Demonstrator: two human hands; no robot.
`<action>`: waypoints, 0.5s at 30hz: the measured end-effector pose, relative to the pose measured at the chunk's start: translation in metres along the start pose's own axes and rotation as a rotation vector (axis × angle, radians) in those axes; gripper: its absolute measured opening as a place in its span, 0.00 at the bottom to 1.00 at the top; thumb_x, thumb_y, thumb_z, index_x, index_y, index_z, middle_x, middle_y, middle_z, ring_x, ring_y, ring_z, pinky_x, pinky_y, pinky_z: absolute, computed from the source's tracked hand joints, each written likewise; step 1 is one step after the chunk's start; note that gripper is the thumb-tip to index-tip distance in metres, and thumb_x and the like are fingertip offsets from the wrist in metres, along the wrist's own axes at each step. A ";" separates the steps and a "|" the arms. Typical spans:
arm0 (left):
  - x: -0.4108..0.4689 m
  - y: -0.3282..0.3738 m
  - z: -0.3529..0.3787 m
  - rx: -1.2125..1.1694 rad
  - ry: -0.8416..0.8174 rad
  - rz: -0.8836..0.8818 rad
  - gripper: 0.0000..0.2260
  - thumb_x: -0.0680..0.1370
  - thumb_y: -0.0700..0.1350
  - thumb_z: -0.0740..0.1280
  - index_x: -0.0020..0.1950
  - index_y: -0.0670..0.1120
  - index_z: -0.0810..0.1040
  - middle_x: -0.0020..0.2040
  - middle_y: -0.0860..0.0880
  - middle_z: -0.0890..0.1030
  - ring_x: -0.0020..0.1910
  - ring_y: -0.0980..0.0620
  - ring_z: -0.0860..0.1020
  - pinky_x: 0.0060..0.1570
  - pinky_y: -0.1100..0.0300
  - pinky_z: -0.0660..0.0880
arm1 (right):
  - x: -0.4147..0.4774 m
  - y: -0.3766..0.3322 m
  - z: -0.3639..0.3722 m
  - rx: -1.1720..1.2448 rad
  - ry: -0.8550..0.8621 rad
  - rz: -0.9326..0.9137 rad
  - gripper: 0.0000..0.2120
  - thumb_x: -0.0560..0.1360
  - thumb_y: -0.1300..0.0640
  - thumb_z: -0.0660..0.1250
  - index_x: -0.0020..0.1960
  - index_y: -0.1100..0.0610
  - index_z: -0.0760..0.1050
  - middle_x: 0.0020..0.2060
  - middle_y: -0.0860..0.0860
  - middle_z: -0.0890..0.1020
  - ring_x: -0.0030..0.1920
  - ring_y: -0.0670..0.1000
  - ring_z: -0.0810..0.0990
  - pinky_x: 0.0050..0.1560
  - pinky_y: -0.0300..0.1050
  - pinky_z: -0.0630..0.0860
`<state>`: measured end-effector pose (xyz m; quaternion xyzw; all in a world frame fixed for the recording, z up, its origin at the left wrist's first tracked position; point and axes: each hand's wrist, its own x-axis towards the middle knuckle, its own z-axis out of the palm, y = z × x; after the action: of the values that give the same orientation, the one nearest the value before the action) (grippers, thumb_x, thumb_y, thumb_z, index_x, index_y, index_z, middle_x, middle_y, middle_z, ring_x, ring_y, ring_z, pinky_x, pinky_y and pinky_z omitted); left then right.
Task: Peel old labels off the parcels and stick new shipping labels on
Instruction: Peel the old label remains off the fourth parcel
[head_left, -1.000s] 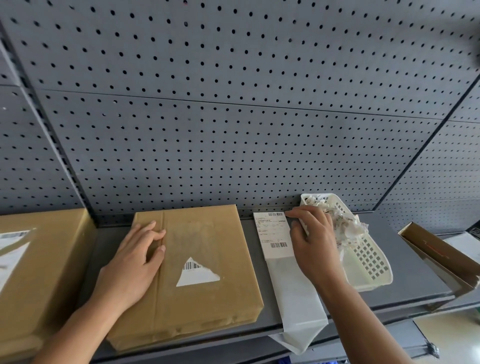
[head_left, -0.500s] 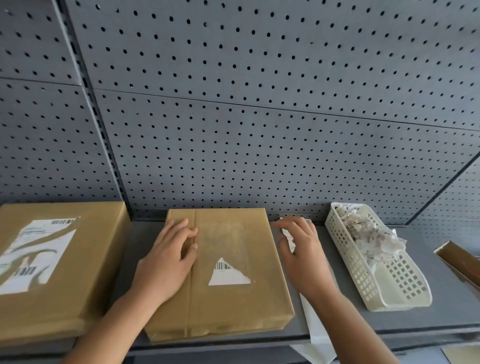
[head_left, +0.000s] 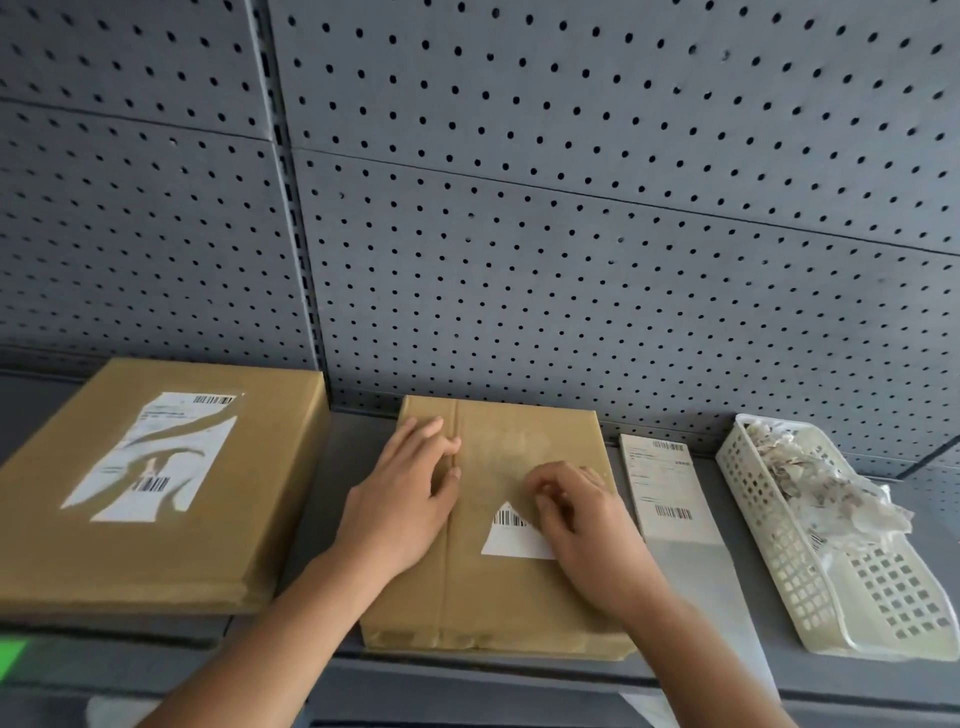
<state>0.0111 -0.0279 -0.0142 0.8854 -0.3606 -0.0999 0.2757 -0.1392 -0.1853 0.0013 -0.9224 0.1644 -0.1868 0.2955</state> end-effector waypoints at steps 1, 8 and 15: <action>0.000 0.000 0.000 0.000 -0.001 -0.002 0.15 0.84 0.57 0.55 0.71 0.62 0.67 0.79 0.67 0.52 0.79 0.66 0.41 0.67 0.38 0.68 | 0.000 -0.003 0.003 0.009 -0.019 -0.010 0.12 0.78 0.64 0.63 0.51 0.48 0.77 0.45 0.35 0.78 0.53 0.42 0.75 0.49 0.32 0.70; 0.000 -0.001 0.001 0.006 0.005 0.008 0.15 0.84 0.57 0.55 0.71 0.61 0.68 0.80 0.66 0.53 0.79 0.66 0.41 0.67 0.39 0.69 | 0.001 -0.011 0.012 0.048 -0.021 -0.015 0.12 0.78 0.67 0.63 0.49 0.50 0.76 0.44 0.36 0.77 0.50 0.42 0.76 0.48 0.29 0.69; -0.001 0.001 0.000 0.018 0.004 0.005 0.14 0.85 0.56 0.55 0.70 0.60 0.68 0.80 0.66 0.53 0.79 0.66 0.41 0.65 0.42 0.71 | 0.001 -0.011 0.018 0.019 -0.012 -0.023 0.12 0.78 0.68 0.62 0.48 0.51 0.76 0.43 0.37 0.76 0.49 0.41 0.75 0.46 0.28 0.68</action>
<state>0.0103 -0.0280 -0.0139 0.8871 -0.3633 -0.0941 0.2686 -0.1286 -0.1684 -0.0052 -0.9224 0.1503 -0.1859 0.3034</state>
